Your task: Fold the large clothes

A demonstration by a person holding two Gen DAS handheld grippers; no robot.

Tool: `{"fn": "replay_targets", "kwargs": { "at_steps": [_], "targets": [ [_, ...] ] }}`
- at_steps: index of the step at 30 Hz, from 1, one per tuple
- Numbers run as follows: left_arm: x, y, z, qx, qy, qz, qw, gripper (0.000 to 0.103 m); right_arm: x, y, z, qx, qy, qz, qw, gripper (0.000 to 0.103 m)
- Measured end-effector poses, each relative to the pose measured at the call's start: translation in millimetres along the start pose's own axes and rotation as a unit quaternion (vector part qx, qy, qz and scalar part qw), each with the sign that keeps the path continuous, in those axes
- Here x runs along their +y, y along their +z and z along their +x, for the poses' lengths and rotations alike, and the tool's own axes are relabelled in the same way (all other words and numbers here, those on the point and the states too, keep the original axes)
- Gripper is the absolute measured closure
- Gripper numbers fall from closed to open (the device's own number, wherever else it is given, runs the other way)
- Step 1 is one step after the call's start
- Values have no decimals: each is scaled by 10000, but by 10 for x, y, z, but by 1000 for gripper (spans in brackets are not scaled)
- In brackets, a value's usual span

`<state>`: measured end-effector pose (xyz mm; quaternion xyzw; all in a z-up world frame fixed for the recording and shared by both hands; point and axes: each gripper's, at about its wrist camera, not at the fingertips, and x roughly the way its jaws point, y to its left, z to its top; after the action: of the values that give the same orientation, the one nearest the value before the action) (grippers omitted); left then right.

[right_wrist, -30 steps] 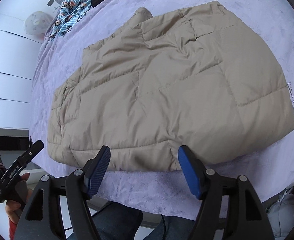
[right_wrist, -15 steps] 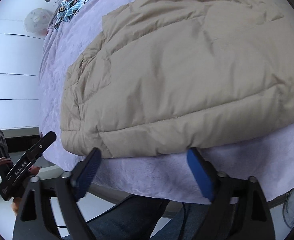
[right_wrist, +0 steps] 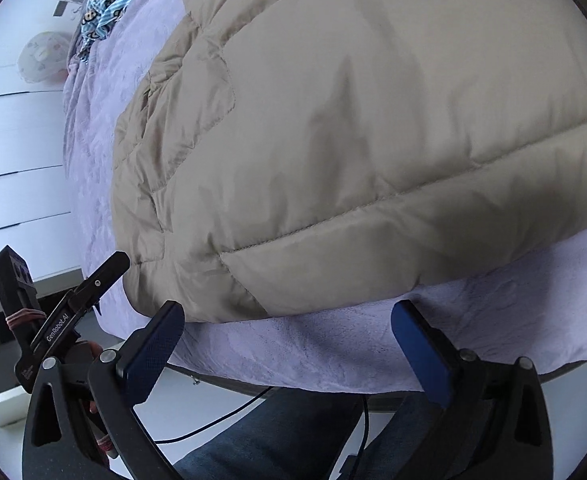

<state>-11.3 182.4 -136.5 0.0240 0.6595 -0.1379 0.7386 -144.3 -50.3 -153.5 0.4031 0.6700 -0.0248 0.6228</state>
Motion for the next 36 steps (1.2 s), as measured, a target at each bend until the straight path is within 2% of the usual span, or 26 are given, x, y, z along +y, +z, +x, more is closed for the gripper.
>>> {"fn": "replay_targets", "kwargs": {
  "at_steps": [4, 7, 11, 16, 21, 24, 28, 30, 31, 32, 33, 34, 36],
  "targets": [
    [71, 55, 69, 54, -35, 21, 10000, 1, 49, 30, 92, 26, -38, 172, 9998, 0],
    [241, 121, 121, 86, -212, -100, 9997, 1, 81, 48, 111, -22, 49, 316, 9995, 0],
    [636, 225, 220, 246, -861, -632, 9940, 1, 105, 57, 119, -74, 86, 369, 9993, 0],
    [919, 323, 318, 257, -1212, -1102, 9862, 1, 56, 58, 188, -31, 263, 589, 9979, 0],
    [802, 381, 470, 454, -1825, -1010, 9769, 1, 6, 97, 298, -14, 744, 881, 9933, 0],
    [636, 386, 566, 618, -2268, -887, 9679, 1, 43, 152, 413, 55, 993, 1051, 9895, 0],
    [518, 458, 646, 739, -2552, -774, 9609, 1, 80, 194, 489, 17, 1551, 1340, 9788, 0],
    [503, 496, 681, 786, -2763, -794, 9546, 1, 63, 184, 471, -105, 1755, 1523, 9726, 2],
    [522, 514, 702, 818, -2908, -832, 9497, 1, 45, 178, 440, -200, 1824, 1610, 9698, 6],
    [552, 529, 723, 855, -3064, -872, 9440, 1, 26, 173, 407, -266, 1844, 1662, 9683, 25],
    [554, 541, 756, 887, -3193, -912, 9391, 1, 8, 165, 386, -292, 1772, 1682, 9693, 52],
    [565, 559, 793, 928, -3364, -949, 9323, 1, -32, 160, 359, -299, 1636, 1700, 9713, 62],
    [588, 588, 873, 1028, -3706, -990, 9178, 1, -96, 137, 318, -331, 1791, 1776, 9671, 72]
  ]
}}
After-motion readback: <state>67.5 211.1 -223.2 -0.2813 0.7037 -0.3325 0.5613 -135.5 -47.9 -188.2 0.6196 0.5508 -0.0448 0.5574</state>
